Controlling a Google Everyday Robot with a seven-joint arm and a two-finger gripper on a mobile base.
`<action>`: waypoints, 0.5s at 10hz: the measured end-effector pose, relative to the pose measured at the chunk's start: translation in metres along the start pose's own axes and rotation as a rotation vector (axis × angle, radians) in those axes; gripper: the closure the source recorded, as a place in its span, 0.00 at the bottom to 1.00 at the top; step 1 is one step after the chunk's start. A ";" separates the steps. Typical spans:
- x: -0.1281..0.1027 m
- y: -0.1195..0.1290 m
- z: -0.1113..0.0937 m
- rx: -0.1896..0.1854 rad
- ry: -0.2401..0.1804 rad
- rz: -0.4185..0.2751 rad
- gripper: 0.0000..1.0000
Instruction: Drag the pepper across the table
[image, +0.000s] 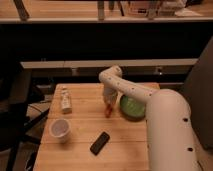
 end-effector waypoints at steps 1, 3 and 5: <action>0.001 0.001 0.000 -0.002 0.002 -0.001 1.00; -0.001 0.002 0.000 -0.001 -0.002 -0.003 1.00; -0.001 0.005 -0.001 0.000 -0.002 -0.004 1.00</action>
